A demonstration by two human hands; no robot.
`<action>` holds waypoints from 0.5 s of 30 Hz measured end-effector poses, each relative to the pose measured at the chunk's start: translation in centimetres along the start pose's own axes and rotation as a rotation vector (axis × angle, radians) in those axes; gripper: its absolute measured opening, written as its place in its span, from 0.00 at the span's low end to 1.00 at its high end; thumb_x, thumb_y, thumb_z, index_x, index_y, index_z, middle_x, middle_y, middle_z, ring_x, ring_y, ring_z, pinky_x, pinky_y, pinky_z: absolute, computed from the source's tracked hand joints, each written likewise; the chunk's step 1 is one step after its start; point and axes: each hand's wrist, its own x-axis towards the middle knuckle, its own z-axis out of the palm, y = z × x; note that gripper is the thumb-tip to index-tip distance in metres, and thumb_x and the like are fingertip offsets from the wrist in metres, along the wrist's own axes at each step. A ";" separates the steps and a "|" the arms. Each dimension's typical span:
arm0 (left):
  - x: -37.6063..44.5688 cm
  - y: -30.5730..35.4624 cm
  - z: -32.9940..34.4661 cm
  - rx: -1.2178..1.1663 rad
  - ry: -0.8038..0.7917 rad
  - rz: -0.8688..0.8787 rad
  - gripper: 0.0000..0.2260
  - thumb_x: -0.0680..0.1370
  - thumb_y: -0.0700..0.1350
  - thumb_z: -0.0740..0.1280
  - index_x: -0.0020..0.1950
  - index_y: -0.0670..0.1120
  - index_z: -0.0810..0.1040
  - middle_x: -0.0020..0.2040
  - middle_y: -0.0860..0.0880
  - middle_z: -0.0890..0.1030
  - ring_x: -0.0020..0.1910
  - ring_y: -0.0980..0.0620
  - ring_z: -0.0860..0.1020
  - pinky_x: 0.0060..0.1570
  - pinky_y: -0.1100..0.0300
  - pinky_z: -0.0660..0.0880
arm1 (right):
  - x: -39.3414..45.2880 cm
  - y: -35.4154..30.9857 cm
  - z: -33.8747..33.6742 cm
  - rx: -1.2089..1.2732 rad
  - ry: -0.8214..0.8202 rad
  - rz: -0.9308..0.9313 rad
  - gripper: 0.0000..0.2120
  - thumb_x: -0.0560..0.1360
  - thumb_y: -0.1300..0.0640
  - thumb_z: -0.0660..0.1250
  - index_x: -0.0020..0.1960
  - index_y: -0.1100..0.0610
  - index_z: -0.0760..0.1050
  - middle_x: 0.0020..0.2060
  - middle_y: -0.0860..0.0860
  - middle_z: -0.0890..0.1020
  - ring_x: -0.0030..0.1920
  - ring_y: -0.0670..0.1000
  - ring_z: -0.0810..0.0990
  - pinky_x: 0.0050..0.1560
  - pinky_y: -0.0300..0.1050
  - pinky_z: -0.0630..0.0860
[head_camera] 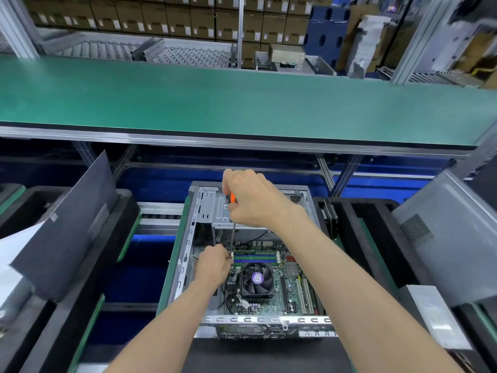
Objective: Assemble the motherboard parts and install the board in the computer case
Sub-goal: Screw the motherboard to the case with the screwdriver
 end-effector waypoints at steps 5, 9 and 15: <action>-0.2 0.0 -0.1 0.011 0.005 -0.003 0.09 0.78 0.48 0.70 0.46 0.44 0.86 0.44 0.47 0.85 0.40 0.49 0.78 0.38 0.59 0.70 | 0.3 -0.2 0.4 -0.136 0.055 0.026 0.10 0.77 0.53 0.65 0.49 0.56 0.65 0.38 0.51 0.68 0.41 0.59 0.71 0.41 0.51 0.65; -0.2 0.0 -0.1 0.015 0.003 -0.008 0.10 0.78 0.49 0.70 0.43 0.44 0.85 0.43 0.47 0.85 0.38 0.50 0.77 0.38 0.59 0.71 | 0.1 0.1 0.0 0.013 -0.012 -0.023 0.13 0.70 0.60 0.68 0.52 0.55 0.69 0.45 0.51 0.75 0.44 0.57 0.74 0.38 0.48 0.69; 0.0 0.0 0.1 0.020 -0.004 -0.002 0.09 0.79 0.49 0.70 0.46 0.44 0.85 0.44 0.46 0.85 0.44 0.47 0.81 0.39 0.60 0.71 | 0.4 0.3 0.3 -0.168 0.056 0.081 0.11 0.79 0.51 0.63 0.47 0.56 0.64 0.34 0.49 0.62 0.41 0.58 0.68 0.41 0.51 0.64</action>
